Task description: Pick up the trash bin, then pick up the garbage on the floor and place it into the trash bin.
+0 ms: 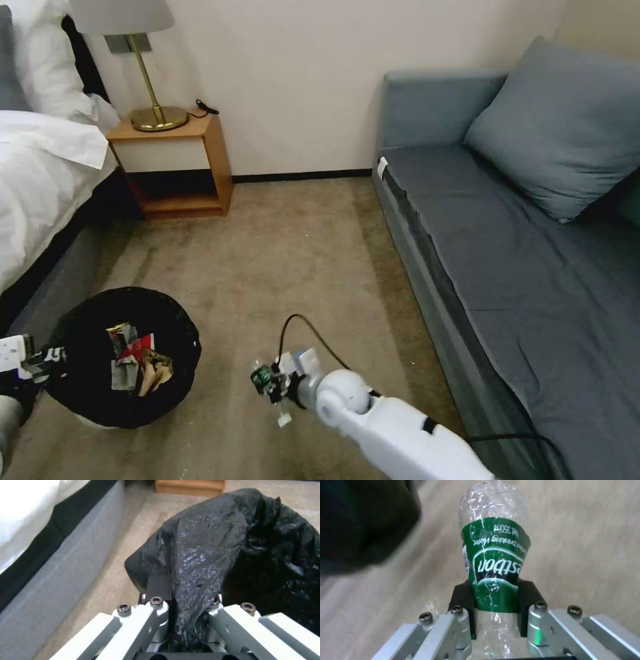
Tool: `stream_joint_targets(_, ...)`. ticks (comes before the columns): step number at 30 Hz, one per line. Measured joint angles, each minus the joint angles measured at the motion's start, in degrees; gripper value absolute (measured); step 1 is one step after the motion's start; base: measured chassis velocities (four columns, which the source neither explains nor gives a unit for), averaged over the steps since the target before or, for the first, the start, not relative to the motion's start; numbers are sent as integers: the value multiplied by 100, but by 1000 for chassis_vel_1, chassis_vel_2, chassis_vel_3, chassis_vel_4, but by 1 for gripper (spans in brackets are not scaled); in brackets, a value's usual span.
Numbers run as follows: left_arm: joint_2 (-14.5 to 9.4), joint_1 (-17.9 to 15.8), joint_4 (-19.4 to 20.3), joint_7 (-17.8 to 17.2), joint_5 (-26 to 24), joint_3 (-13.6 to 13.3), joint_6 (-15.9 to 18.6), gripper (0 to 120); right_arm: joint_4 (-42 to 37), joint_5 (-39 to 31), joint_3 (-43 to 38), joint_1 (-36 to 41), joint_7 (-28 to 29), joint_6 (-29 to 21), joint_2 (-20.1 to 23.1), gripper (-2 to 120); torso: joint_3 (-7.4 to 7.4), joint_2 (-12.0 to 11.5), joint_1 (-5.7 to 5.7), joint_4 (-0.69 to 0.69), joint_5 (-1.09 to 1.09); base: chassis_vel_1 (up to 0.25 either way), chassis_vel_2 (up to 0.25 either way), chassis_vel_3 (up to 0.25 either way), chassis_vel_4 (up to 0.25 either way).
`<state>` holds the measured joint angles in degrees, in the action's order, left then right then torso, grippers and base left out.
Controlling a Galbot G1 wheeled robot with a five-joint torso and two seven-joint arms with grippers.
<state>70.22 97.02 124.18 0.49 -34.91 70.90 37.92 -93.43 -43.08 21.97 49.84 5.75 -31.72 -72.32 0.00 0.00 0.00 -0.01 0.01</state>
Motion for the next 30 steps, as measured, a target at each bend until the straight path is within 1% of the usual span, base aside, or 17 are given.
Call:
stream_joint_targets(1, 0, 0, 0, 0, 0, 0, 0, 7, 0, 0, 0, 0, 0, 0, 0, 22, 0, 0, 0, 0, 0, 0, 0, 0, 0)
stream_joint_targets(4, 1, -5, 31, -1, 3, -47, 0, 7, -706, -88, -207, 66, 43, 113, 111, 22, 0, 0, 0, 0, 0, 0, 0, 0, 0)
stream_joint_targets(6, 1, -8, 34, -1, 3, -58, 0, 7, -796, -114, -222, 58, 44, 153, 119, 22, 0, 0, 0, 0, 0, 0, 0, 0, 0)
stream_joint_targets(7, 2, -16, 38, -1, 3, -83, 1, 7, -1028, -149, -231, -12, -51, 367, 136, 22, 0, 0, 0, 0, 0, 0, 0, 0, 0)
stream_joint_targets(9, 3, -36, 45, -1, 3, -98, 11, 7, -1151, -49, -208, -124, -292, 618, 147, 22, 0, 0, 0, 0, 0, 0, 0, 0, 0)
stream_joint_targets(10, 4, -54, 61, -1, 4, -102, 25, 7, -1203, 36, -136, -247, -465, 839, 134, 22, 0, 0, 0, 0, -1, 0, 0, 0, 0)
stream_joint_targets(11, 4, -54, 61, -1, 4, -102, 25, 7, -1203, 36, -136, -247, -465, 839, 134, 22, 0, 0, 0, 0, -1, 0, 0, 0, 0)
stream_joint_targets(14, 6, -60, 137, -5, 3, -118, 44, 7, -1230, -8, 150, -619, -590, 1256, -36, 22, 0, 0, 0, 0, -1, 0, 0, 0, 0)
stream_joint_targets(16, 12, -55, 161, -4, 2, -127, 47, 7, -1211, -122, 264, -758, -571, 1358, -125, 22, 0, 0, 0, 1, 0, 0, 0, 0, 0)
stream_joint_targets(19, 35, -38, 214, -10, 6, -158, 48, 7, -1023, -547, 649, -1180, -389, 1618, -450, 22, 0, 0, 0, 1, -1, 0, 0, 0, 0)
stream_joint_targets(20, 49, -28, 243, -10, 11, -178, 48, 7, -877, -657, 828, -1355, -311, 1710, -666, 22, 0, 0, 0, 2, -1, 0, 0, 0, 0)
stream_joint_targets(21, 49, -28, 243, -10, 11, -178, 48, 7, -877, -657, 828, -1355, -311, 1710, -666, 22, 0, 0, 0, 2, -1, 0, 0, 0, 0)
stream_joint_targets(24, 96, -19, 318, -10, 17, -224, 49, 7, -446, -694, 1098, -1627, -93, 1766, -1224, 22, 0, 0, 0, 2, -2, 0, 0, 0, 0)
stream_joint_targets(25, 96, -19, 318, -10, 17, -224, 49, 7, -446, -694, 1098, -1627, -93, 1766, -1224, 22, 0, 0, 0, 2, -2, 0, 0, 0, 0)
stream_joint_targets(26, 122, -19, 347, -10, 18, -243, 50, 7, -238, -688, 1142, -1683, 4, 1780, -1452, 22, 0, 0, 0, 2, -2, 0, 0, 0, 0)
stream_joint_targets(28, 158, -20, 370, -10, 35, -274, 50, 7, 25, -687, 1139, -1718, 122, 1813, -1686, 22, 0, 0, 0, 3, -2, 0, 0, 0, 0)
stream_joint_targets(30, 175, -19, 386, -10, 43, -282, 50, 7, 166, -690, 1091, -1708, 166, 1824, -1785, 22, 1, 0, 0, 2, -3, 0, 0, 0, 0)
